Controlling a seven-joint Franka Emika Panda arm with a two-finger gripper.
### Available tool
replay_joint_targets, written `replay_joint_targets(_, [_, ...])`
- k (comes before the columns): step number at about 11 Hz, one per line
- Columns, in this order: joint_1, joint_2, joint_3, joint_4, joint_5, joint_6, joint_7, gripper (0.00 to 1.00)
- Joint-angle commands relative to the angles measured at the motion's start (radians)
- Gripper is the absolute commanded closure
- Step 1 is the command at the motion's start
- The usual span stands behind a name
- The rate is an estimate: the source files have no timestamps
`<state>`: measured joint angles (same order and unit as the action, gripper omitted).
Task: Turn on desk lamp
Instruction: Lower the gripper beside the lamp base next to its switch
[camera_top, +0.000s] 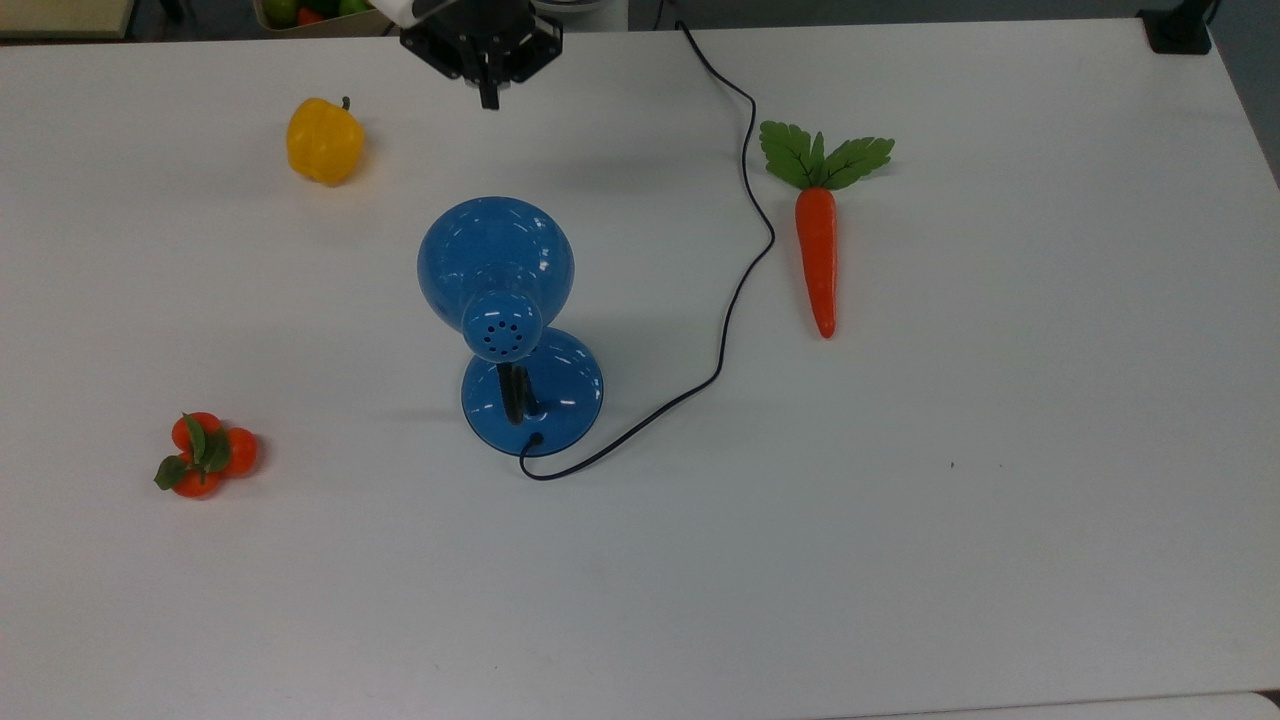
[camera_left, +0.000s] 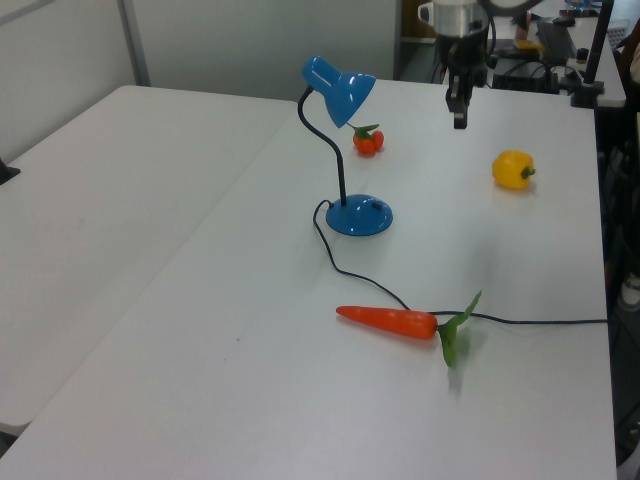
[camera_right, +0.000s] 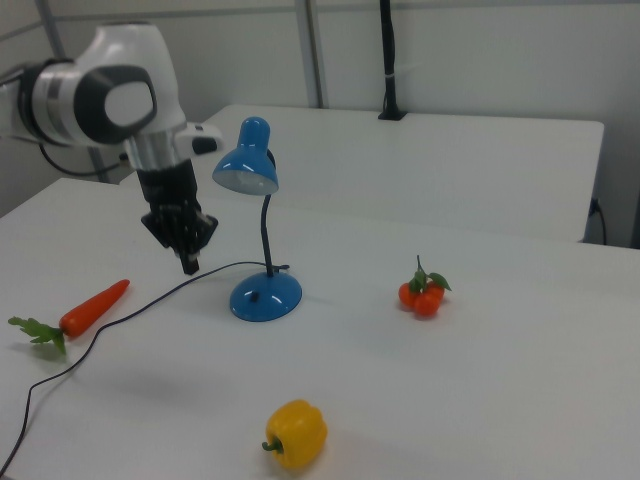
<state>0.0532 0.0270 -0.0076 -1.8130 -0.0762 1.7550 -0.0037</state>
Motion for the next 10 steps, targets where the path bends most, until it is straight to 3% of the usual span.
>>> replay_joint_targets(1, [-0.007, -0.015, -0.002, -0.159, 0.007, 0.17, -0.029, 1.0])
replay_joint_targets(10, [-0.038, 0.181, -0.002, -0.242, -0.036, 0.66, -0.029, 1.0])
